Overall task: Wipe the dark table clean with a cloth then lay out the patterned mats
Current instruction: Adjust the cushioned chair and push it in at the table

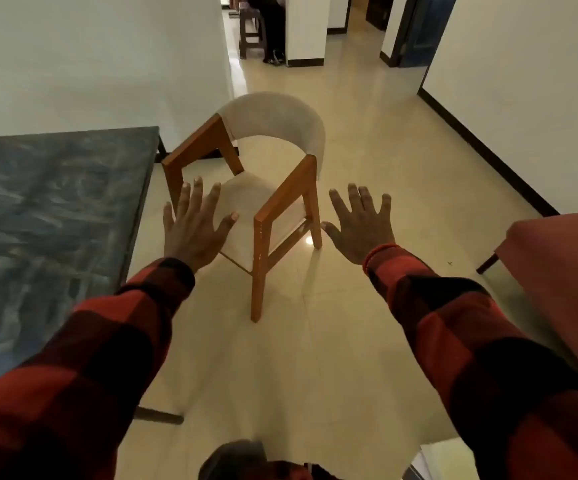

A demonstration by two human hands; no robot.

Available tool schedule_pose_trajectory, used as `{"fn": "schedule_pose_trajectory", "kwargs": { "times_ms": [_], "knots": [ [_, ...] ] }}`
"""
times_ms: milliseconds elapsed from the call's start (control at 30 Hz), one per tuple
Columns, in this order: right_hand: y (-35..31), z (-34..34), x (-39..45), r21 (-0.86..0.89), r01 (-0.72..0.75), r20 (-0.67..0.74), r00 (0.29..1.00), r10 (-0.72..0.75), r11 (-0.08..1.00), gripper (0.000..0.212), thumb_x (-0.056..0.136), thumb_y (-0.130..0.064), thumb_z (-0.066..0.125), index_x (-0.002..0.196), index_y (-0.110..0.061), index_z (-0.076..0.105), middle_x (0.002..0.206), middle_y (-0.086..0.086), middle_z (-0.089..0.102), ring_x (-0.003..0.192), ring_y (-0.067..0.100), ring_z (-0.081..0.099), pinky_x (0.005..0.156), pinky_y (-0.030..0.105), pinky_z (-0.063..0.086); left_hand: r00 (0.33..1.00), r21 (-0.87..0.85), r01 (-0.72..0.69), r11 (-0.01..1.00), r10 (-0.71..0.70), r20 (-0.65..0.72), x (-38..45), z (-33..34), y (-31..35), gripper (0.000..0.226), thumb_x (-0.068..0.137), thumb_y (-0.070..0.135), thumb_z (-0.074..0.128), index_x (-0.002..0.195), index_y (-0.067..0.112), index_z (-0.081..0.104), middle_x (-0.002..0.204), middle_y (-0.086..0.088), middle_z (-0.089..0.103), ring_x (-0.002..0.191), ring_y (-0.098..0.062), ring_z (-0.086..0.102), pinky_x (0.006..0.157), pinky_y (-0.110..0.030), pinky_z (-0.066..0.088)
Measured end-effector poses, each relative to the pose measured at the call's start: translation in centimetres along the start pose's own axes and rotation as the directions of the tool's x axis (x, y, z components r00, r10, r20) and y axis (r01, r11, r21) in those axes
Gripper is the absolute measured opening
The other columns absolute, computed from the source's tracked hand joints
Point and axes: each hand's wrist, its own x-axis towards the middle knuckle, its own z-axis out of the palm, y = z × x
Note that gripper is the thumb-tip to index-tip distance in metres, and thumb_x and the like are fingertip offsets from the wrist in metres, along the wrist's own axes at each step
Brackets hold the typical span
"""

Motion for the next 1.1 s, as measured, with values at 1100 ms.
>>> {"fn": "schedule_pose_trajectory", "kwargs": {
  "times_ms": [1100],
  "knots": [
    [27.5, 17.3, 49.5, 0.125, 0.337, 0.108, 0.931, -0.350, 0.933, 0.070, 0.098, -0.063, 0.030, 0.156, -0.024, 0.021, 0.159, 0.015, 0.029, 0.144, 0.034, 0.030, 0.113, 0.053, 0.028, 0.627, -0.099, 0.779, 0.620, -0.775, 0.077, 35.2, 22.7, 14.3, 0.077, 0.092, 0.077, 0.026, 0.157, 0.039, 0.011, 0.169, 0.005, -0.004, 0.155, -0.023, 0.000, 0.116, -0.064, 0.015]
  ]
}}
